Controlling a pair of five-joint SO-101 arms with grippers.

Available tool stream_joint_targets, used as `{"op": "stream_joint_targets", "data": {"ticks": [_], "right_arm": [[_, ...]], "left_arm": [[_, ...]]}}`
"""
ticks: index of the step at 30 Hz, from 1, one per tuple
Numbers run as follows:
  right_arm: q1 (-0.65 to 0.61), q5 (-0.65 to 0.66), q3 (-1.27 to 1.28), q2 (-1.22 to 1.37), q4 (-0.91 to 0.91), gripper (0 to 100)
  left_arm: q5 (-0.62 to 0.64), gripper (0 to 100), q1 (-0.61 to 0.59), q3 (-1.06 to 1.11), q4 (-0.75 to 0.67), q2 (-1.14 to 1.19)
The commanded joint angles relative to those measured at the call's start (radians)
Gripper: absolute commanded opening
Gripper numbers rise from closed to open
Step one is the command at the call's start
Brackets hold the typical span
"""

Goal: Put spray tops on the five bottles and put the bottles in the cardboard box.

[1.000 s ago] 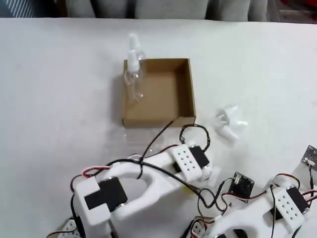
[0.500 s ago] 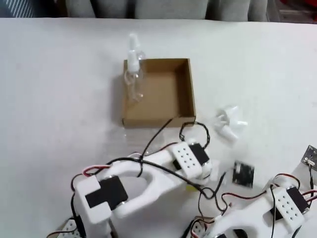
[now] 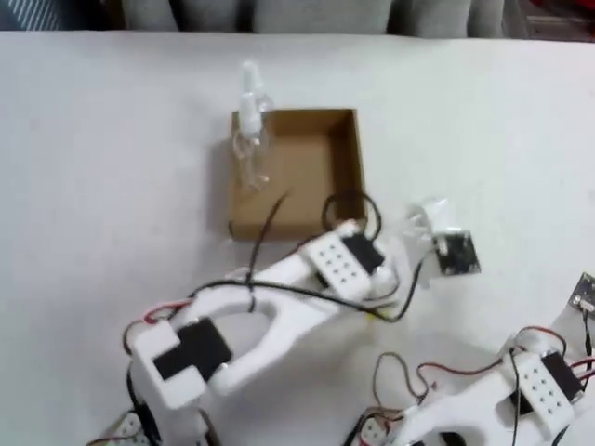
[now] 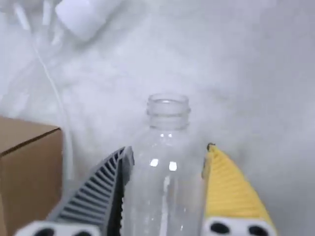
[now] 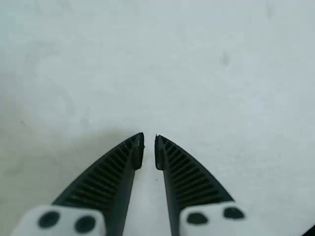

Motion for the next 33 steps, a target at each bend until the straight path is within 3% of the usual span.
{"op": "stream_joint_targets", "data": {"ticks": [1, 6, 15, 20, 26, 33], "right_arm": [[-0.008, 0.003, -0.005, -0.012, -0.015, 1.8], [-0.008, 0.003, -0.005, -0.012, -0.015, 1.8], [-0.008, 0.008, -0.005, -0.010, -0.015, 1.8], [-0.030, 0.008, 0.000, -0.010, -0.015, 1.8], [-0.036, 0.009, 0.009, -0.018, -0.015, 1.8], [-0.036, 0.009, 0.009, -0.018, -0.015, 1.8]], "left_arm": [[0.104, 3, -0.027, -0.098, 0.021, -0.028], [0.190, 3, -0.065, -0.061, 0.021, -0.159], [0.193, 3, -0.168, 0.152, 0.021, -0.441], [0.195, 3, -0.283, 0.288, 0.021, -0.621], [0.195, 3, -0.506, 0.499, 0.015, -0.849], [0.196, 3, -0.957, 0.661, -0.028, -0.937]]}}
